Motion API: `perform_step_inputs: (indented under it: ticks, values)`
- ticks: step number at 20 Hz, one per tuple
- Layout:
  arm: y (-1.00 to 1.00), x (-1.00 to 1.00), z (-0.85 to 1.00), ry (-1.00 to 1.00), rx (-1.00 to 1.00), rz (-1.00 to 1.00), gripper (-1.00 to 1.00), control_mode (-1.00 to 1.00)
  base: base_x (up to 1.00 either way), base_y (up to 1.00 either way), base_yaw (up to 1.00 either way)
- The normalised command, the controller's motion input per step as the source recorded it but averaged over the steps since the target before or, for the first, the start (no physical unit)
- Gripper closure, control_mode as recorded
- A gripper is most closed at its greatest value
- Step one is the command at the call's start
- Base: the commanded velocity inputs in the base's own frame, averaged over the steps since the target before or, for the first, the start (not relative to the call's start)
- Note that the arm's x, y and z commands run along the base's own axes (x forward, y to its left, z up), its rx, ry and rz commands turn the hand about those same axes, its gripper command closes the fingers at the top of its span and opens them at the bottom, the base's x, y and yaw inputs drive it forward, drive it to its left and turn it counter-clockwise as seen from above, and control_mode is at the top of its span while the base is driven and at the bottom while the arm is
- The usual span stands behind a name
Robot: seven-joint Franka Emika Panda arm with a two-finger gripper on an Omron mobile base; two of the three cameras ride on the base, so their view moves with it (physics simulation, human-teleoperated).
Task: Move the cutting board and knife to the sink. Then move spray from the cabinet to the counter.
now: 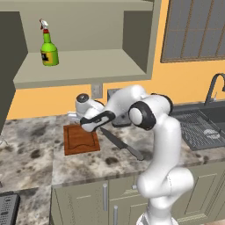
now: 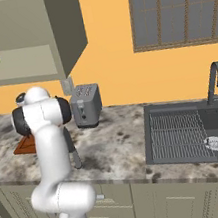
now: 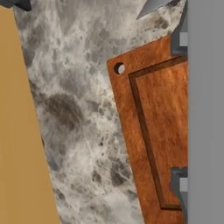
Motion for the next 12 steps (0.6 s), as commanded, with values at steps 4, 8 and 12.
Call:
perform_step_inputs:
  ticks: [4,8,12]
  values:
    - [0.12,0.43,-0.23,0.00,0.00,-0.04,-1.00,-1.00,0.00,0.00,0.00]
    - [0.06,0.31,-0.15,0.00,0.00,-0.03,-1.00,-1.00,0.00,0.00,0.00]
    - [0.01,0.30,-0.12,0.00,0.00,-0.03,-1.00,-1.00,0.00,0.00,0.00]
